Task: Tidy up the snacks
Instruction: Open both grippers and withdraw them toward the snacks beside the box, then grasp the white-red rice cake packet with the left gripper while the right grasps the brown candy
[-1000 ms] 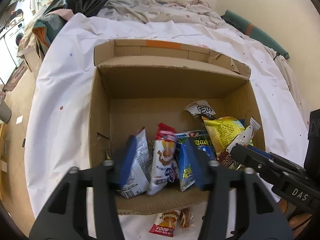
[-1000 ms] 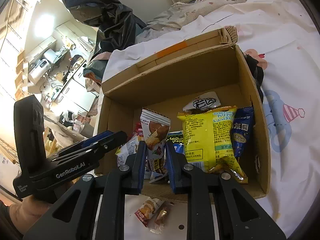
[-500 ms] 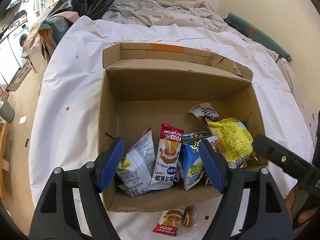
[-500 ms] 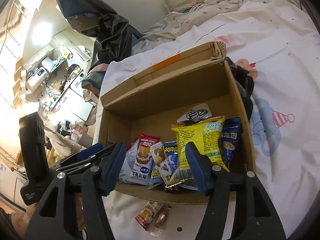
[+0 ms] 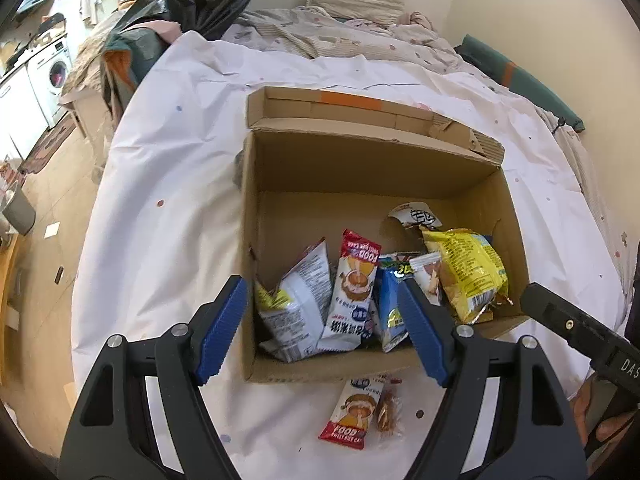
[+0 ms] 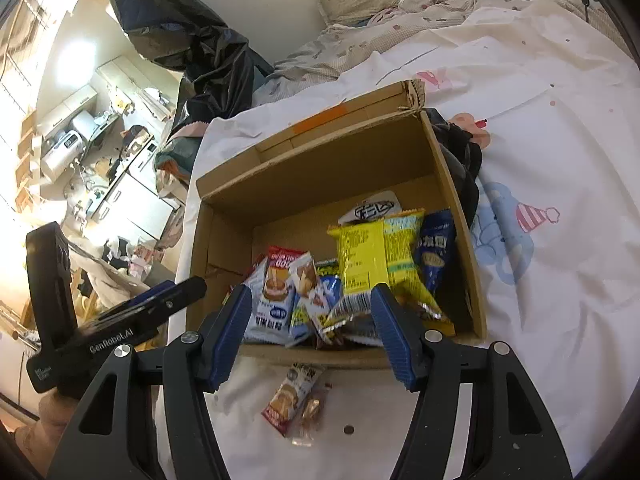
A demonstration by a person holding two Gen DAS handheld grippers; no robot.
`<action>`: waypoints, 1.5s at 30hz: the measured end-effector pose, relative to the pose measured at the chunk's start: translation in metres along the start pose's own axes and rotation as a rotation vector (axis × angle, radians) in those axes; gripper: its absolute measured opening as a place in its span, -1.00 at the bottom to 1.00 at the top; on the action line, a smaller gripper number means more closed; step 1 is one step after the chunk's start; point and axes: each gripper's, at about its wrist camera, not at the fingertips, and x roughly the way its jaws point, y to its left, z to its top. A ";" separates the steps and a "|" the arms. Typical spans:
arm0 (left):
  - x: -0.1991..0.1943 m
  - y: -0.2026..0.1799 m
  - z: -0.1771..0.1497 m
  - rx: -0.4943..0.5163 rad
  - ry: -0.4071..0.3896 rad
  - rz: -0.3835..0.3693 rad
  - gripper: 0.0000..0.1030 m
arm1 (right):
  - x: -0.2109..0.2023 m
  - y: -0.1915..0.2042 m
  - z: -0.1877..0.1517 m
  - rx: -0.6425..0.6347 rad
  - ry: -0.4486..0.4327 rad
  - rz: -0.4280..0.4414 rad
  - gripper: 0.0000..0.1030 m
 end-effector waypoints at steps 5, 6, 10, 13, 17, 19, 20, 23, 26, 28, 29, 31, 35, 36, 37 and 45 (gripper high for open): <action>-0.005 0.001 -0.015 0.006 0.023 0.011 0.45 | -0.007 0.005 -0.012 -0.015 0.025 -0.007 0.27; -0.005 0.002 -0.019 0.008 0.030 0.012 0.45 | -0.008 0.005 -0.014 -0.015 0.027 -0.007 0.27; -0.008 0.005 -0.031 0.010 0.061 0.017 0.45 | -0.011 0.003 -0.025 0.021 0.055 0.001 0.27; -0.009 0.008 -0.038 -0.004 0.077 0.022 0.45 | -0.014 -0.005 -0.034 0.099 0.070 0.060 0.27; -0.004 0.015 -0.050 -0.049 0.126 0.009 0.45 | -0.015 -0.019 -0.045 0.217 0.086 0.113 0.27; -0.001 0.016 -0.055 -0.064 0.149 0.001 0.45 | -0.011 -0.025 -0.051 0.265 0.115 0.117 0.27; 0.002 0.016 -0.058 -0.062 0.166 0.002 0.45 | -0.007 -0.027 -0.053 0.280 0.128 0.111 0.27; 0.014 0.009 -0.068 -0.039 0.222 0.017 0.45 | 0.002 -0.034 -0.058 0.313 0.170 0.073 0.27; 0.029 0.002 -0.082 -0.016 0.296 0.011 0.45 | 0.015 -0.038 -0.063 0.320 0.223 0.013 0.27; 0.041 -0.004 -0.091 0.005 0.353 0.000 0.44 | 0.021 -0.040 -0.066 0.333 0.244 0.001 0.27; 0.048 -0.007 -0.095 0.010 0.368 -0.003 0.44 | 0.023 -0.041 -0.067 0.338 0.251 -0.002 0.27; 0.058 -0.013 -0.099 0.024 0.380 0.003 0.43 | 0.026 -0.042 -0.068 0.338 0.260 -0.011 0.27; 0.078 -0.030 -0.098 0.091 0.381 0.007 0.24 | 0.027 -0.040 -0.067 0.320 0.262 -0.019 0.27; 0.081 -0.032 -0.098 0.104 0.386 0.010 0.20 | 0.027 -0.041 -0.067 0.316 0.263 -0.023 0.27; 0.085 -0.033 -0.098 0.112 0.390 0.014 0.11 | 0.027 -0.041 -0.067 0.315 0.264 -0.027 0.27; 0.084 -0.029 -0.102 0.101 0.425 0.003 -0.45 | 0.033 -0.040 -0.067 0.298 0.289 -0.039 0.27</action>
